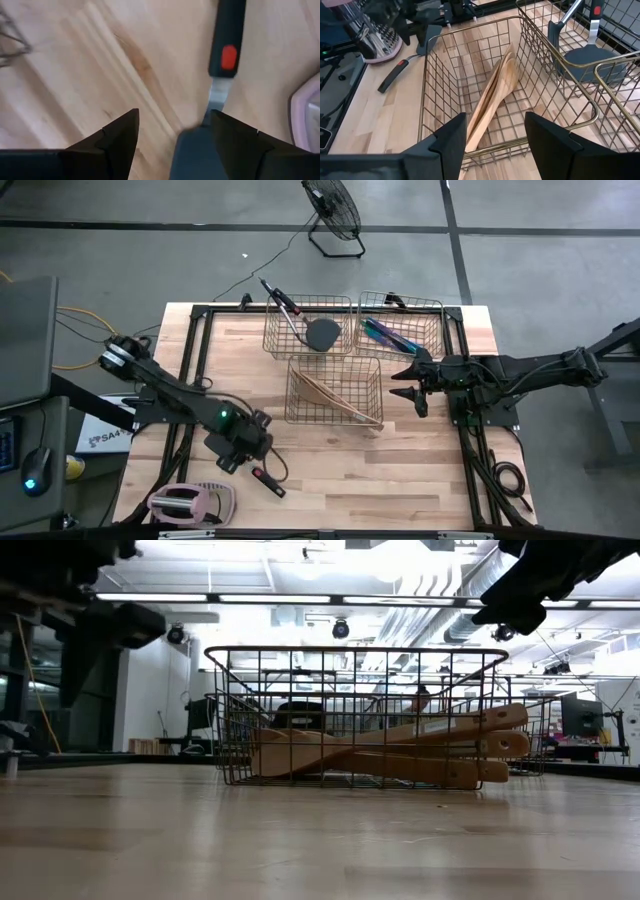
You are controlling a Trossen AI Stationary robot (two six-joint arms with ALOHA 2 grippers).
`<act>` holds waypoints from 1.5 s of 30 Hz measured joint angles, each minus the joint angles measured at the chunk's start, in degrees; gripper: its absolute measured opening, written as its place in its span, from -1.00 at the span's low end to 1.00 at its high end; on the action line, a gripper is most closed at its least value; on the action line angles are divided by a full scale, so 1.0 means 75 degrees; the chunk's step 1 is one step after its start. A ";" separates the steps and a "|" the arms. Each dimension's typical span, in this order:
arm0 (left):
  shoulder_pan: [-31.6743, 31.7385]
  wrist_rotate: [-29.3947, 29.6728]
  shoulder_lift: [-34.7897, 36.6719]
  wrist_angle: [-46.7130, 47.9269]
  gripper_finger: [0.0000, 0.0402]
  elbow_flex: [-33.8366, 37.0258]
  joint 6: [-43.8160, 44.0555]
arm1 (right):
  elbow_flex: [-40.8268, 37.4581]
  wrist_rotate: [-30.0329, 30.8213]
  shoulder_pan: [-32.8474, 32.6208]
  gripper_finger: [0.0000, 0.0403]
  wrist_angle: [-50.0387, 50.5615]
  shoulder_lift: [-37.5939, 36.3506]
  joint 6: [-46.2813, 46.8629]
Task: Pick & Place Kitchen Items
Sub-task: Put the black spatula into the top left wire basket
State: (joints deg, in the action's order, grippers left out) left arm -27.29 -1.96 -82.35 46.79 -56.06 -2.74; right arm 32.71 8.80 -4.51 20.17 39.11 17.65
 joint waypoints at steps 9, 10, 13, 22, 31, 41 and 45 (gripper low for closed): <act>-0.0642 -0.0220 -0.0890 -0.0475 0.18 0.0001 0.0134 | 0.0000 -0.0033 0.0000 -0.04 0.0014 0.0000 0.0009; -0.0701 -0.0271 -0.0991 -0.0539 0.18 0.0001 0.0193 | 0.0000 -0.0035 0.0000 -0.04 0.0019 0.0000 0.0010; -0.0858 -0.0286 -0.1200 -0.0634 0.18 0.0001 0.0236 | 0.0000 -0.0033 0.0002 -0.04 0.0021 0.0000 0.0009; -0.0927 -0.0266 -0.1422 -0.0729 0.18 0.0001 0.0265 | 0.0000 -0.0033 0.0000 -0.04 0.0027 0.0000 0.0009; -0.0971 -0.0113 -0.1419 -0.1193 0.18 0.0373 0.0231 | 0.0000 -0.0033 0.0000 -0.04 0.0028 0.0000 0.0009; -0.0968 0.0177 -0.1416 -0.1440 0.18 0.0563 0.0207 | 0.0000 -0.0033 0.0003 -0.04 0.0029 0.0000 0.0009; -0.0971 0.0223 -0.1491 -0.1497 0.06 0.0563 0.0204 | 0.0000 -0.0033 0.0000 -0.04 0.0029 0.0000 0.0026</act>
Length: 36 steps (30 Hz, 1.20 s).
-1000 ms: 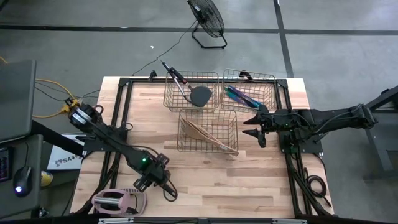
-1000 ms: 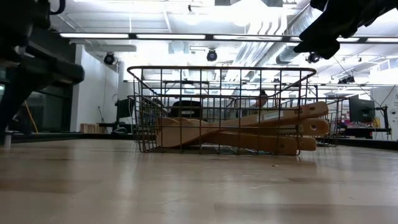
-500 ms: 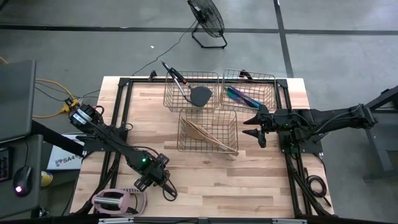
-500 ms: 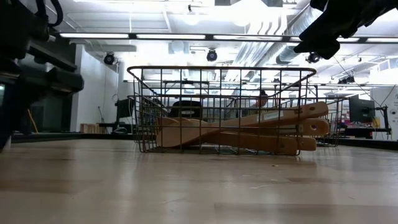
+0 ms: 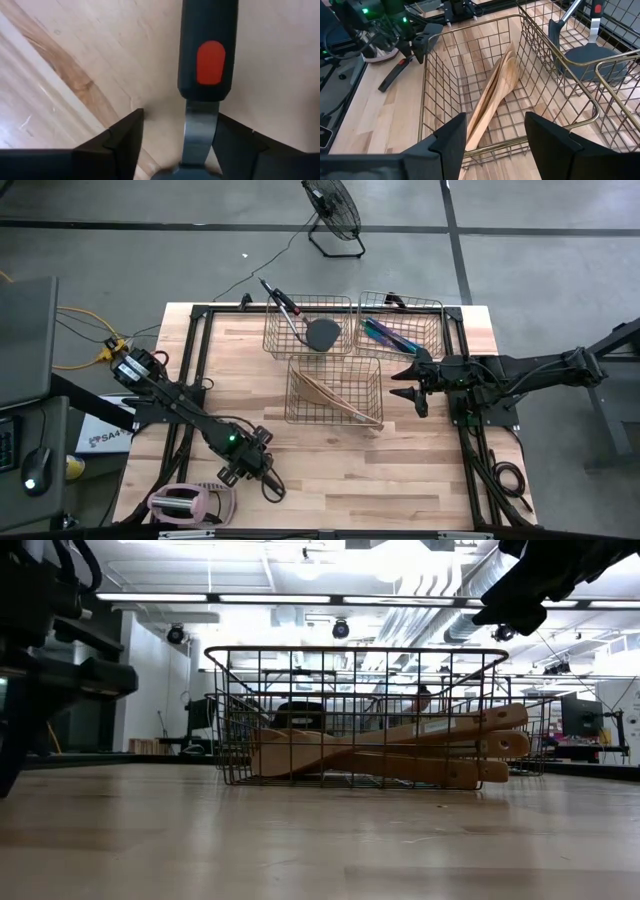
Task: Pick & Place Kitchen Items
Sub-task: Put the black spatula into the top left wire basket
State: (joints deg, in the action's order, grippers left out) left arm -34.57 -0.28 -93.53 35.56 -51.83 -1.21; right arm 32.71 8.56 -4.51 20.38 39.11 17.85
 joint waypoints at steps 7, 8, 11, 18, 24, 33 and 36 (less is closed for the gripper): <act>0.0005 -0.0019 -0.0188 -0.0136 -0.39 -0.0018 0.0015 | 0.0000 0.0000 0.0000 -0.04 -0.0006 0.0000 0.0015; 0.0009 -0.0022 -0.0225 -0.0156 -0.46 -0.0015 0.0025 | 0.0000 0.0000 0.0000 -0.04 0.0000 0.0003 0.0015; 0.0007 0.0058 -0.0237 -0.0206 -0.68 -0.0016 0.0030 | 0.0000 -0.0002 0.0000 -0.04 -0.0004 0.0003 0.0015; 0.0006 0.0116 -0.0246 -0.0276 -0.98 -0.0015 0.0088 | 0.0000 0.0000 0.0003 -0.04 -0.0003 0.0003 0.0074; 0.0000 0.0304 -0.0258 -0.0245 -0.99 -0.0071 0.0201 | 0.0000 0.0000 0.0000 -0.04 -0.0003 0.0003 0.0154; 0.0000 0.0561 -0.0286 -0.0109 -1.00 -0.0224 0.0201 | 0.0000 -0.0020 0.0001 -0.04 -0.0003 -0.0055 0.0213; 0.0000 0.0640 -0.0286 -0.0111 -1.00 -0.0233 0.0232 | 0.0000 -0.0021 0.0003 -0.04 -0.0005 -0.0067 0.0239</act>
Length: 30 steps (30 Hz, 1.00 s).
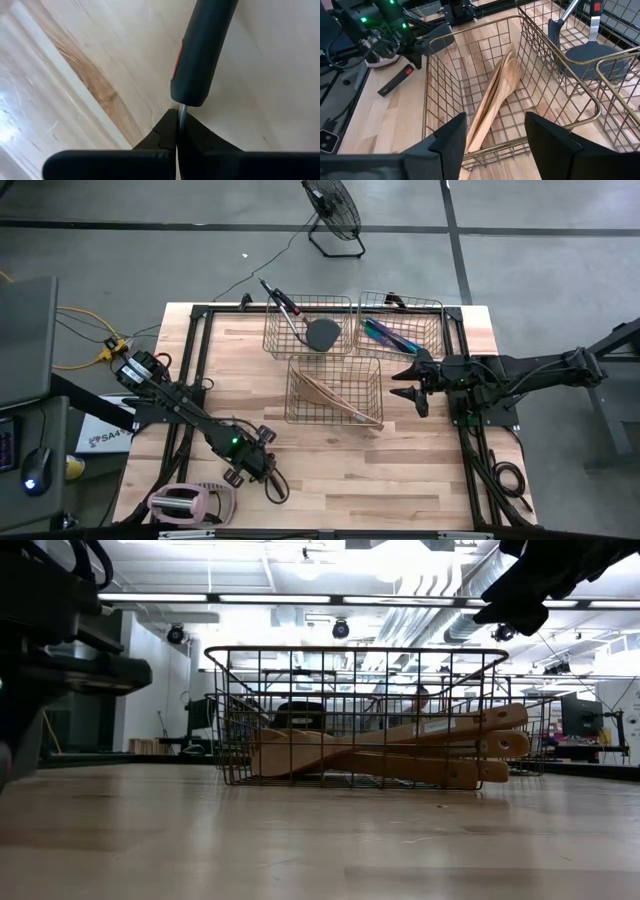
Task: Pick & Place Kitchen Items
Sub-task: Put the black spatula into the top left wire basket
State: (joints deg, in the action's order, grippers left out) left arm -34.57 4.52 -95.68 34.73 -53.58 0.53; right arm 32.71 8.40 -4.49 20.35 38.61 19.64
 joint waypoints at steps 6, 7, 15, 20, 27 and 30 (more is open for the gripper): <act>0.0006 0.0204 0.0000 -0.0036 -1.00 -0.0006 0.0036 | 0.0000 -0.0002 0.0000 -0.04 0.0002 0.0003 0.0008; 0.0006 0.0214 0.0000 -0.0034 -1.00 -0.0006 0.0041 | 0.0000 -0.0002 -0.0003 -0.04 0.0002 0.0000 0.0008; 0.0011 0.0439 0.0020 -0.0050 -1.00 -0.0006 0.0199 | 0.0000 -0.0002 -0.0002 -0.04 0.0002 0.0003 0.0008; 0.0012 0.0473 0.0026 -0.0060 -1.00 -0.0006 0.0202 | 0.0000 -0.0005 -0.0002 -0.04 0.0002 0.0003 0.0008; 0.0012 0.0593 0.0035 0.0208 -1.00 -0.0283 0.0189 | 0.0000 -0.0095 -0.0001 -0.04 0.0002 0.0003 0.0013; 0.0009 0.0733 0.0039 0.0431 -1.00 -0.0442 0.0171 | 0.0000 -0.0095 -0.0001 -0.04 0.0003 0.0003 0.0012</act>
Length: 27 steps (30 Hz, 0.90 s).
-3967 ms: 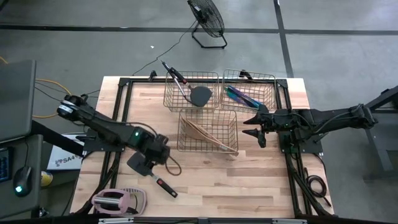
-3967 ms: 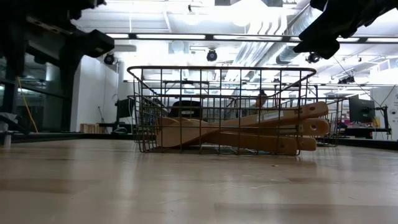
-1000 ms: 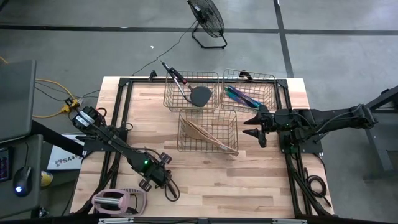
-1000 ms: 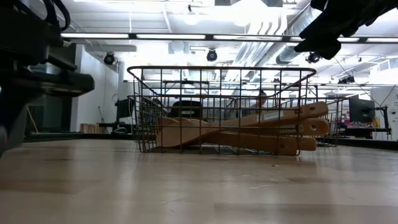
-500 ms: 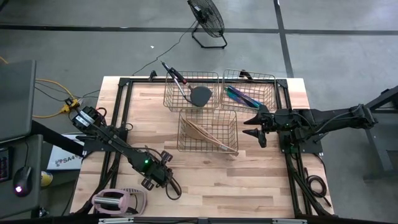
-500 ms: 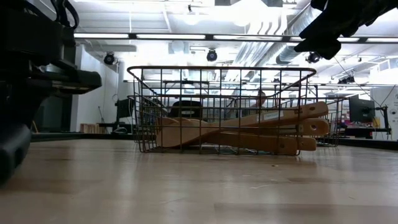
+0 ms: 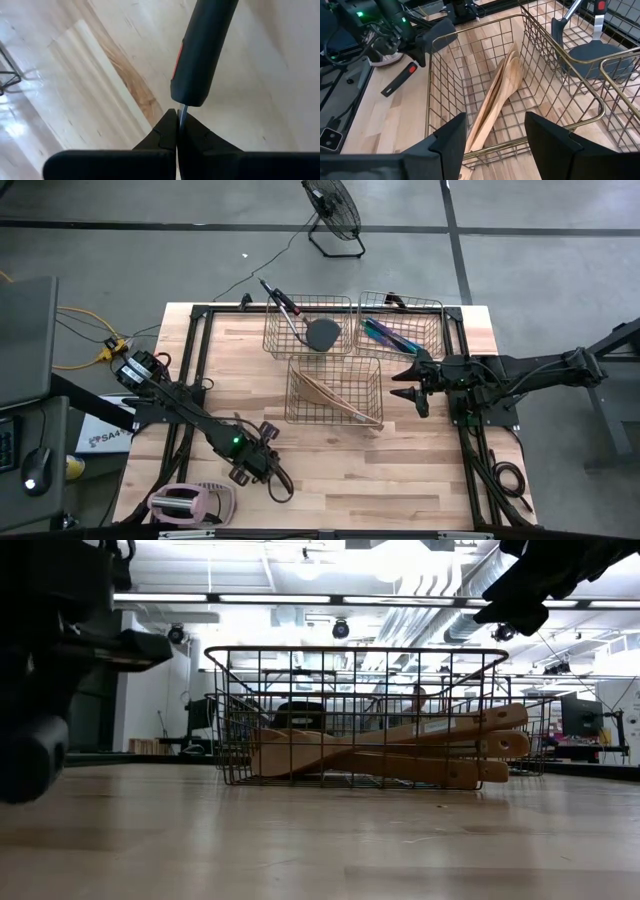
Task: Pick & Place Kitchen Items
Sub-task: Put the black spatula into the top left wire basket
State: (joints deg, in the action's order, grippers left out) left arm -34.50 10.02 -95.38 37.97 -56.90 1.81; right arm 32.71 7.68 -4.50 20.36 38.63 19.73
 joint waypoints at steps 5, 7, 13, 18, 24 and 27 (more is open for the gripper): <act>0.0000 0.0029 0.0001 0.0145 -1.00 -0.0220 -0.0001 | -0.0001 0.0000 -0.0001 -0.04 0.0001 0.0000 -0.0001; 0.0000 0.0029 0.0001 0.0195 -1.00 -0.0280 -0.0001 | -0.0002 0.0000 -0.0001 -0.04 -0.0001 0.0000 -0.0001; 0.0000 0.0202 0.0007 0.0400 -1.00 -0.0482 -0.0007 | -0.0002 -0.0020 -0.0001 -0.04 0.0000 0.0000 -0.0001; 0.0000 0.0231 0.0007 0.0363 -1.00 -0.0482 -0.0007 | 0.0000 -0.0020 0.0000 -0.04 0.0002 0.0003 -0.0001; 0.0003 0.0436 0.0223 0.0281 -1.00 -0.0482 -0.0004 | 0.0000 -0.0021 0.0001 -0.04 -0.0001 0.0003 -0.0001; 0.0003 0.0753 0.0515 0.0289 -1.00 -0.0482 0.0002 | 0.0000 -0.0020 0.0000 -0.04 -0.0001 0.0003 -0.0001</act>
State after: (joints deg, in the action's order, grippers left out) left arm -34.48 15.67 -91.52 40.13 -60.51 1.82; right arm 32.71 7.53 -4.51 20.36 38.65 19.73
